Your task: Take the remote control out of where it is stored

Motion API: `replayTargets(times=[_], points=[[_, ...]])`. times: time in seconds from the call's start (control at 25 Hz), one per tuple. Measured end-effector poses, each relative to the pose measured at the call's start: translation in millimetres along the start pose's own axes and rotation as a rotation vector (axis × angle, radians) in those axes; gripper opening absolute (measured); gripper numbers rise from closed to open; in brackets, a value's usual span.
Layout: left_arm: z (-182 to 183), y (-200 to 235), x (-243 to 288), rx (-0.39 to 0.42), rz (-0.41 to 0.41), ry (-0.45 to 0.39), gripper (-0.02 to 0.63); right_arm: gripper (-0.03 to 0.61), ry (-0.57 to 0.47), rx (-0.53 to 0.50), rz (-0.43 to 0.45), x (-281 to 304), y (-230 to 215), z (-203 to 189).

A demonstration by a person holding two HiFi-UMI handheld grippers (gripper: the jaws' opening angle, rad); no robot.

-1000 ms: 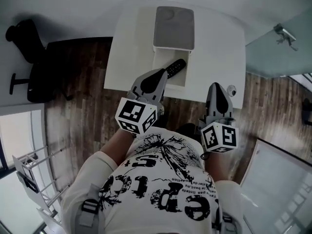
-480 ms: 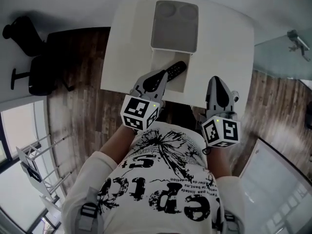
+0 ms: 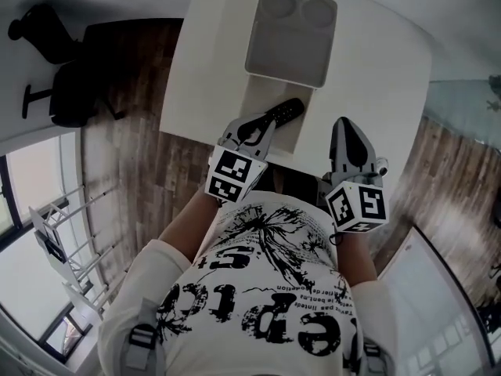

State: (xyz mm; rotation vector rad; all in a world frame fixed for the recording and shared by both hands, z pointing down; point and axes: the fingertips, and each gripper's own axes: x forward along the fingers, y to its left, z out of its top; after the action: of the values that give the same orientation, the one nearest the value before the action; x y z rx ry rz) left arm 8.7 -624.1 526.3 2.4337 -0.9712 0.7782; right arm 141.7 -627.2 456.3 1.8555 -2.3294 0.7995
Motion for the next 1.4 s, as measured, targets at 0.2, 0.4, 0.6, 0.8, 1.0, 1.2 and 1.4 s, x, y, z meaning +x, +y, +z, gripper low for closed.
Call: replayTargets(times=[0.2, 0.4, 0.6, 0.8, 1.0, 1.2, 1.4], points=[[-16, 1, 23, 0.026, -0.021, 0.131, 0.109, -0.006, 0.101, -0.001, 0.043, 20, -7, -23], [-45, -1, 47, 0.076, -0.046, 0.269, 0.221, -0.006, 0.149, -0.006, 0.042, 27, -14, -38], [-59, -10, 64, 0.109, -0.089, 0.346, 0.288, -0.006, 0.191, 0.022, 0.069, 27, -18, -52], [-65, -3, 81, 0.155, -0.048, 0.379, 0.298, -0.006, 0.208, 0.058, 0.103, 27, -25, -58], [-75, -1, 87, 0.169, -0.06, 0.421, 0.298, -0.006, 0.192, 0.089, 0.173, 33, -16, -55], [-77, -3, 102, 0.25, -0.035, 0.47, 0.298, -0.006, 0.158, 0.127, 0.227, 36, -16, -48], [-73, -3, 106, 0.265, -0.035, 0.457, 0.298, -0.006, 0.143, 0.085, 0.226, 38, -23, -34]])
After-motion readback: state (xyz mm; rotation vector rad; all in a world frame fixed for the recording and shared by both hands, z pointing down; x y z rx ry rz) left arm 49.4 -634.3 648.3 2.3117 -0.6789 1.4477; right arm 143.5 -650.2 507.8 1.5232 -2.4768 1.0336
